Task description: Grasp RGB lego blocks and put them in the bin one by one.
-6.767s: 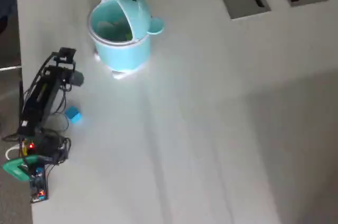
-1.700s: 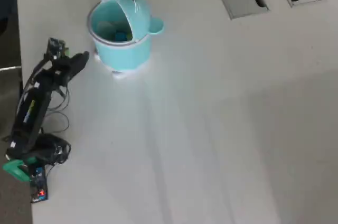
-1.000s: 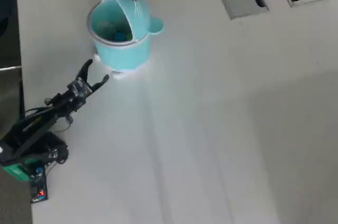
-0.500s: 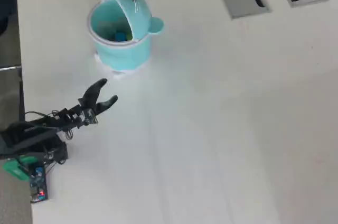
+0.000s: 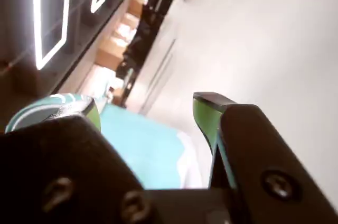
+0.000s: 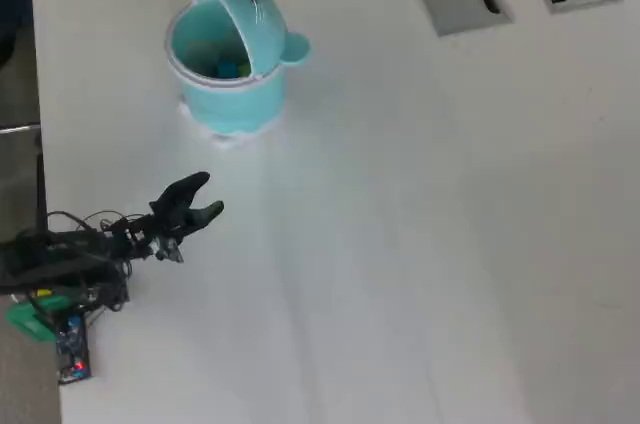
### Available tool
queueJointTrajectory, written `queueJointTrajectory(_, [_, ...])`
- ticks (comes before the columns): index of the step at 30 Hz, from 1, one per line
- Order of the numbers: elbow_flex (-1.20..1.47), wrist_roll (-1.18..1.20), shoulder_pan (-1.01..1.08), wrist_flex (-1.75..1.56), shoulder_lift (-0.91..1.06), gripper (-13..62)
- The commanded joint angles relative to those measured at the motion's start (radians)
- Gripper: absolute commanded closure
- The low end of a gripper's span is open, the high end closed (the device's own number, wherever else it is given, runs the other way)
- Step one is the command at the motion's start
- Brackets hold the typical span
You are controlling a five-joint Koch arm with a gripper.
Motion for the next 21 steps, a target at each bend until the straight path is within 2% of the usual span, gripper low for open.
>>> queueJointTrajectory(1, [-0.018,0.069,0.011,-0.181,0.057,16.5])
queueJointTrajectory(21, [0.149,0.236,0.123,-0.265,0.058,16.4])
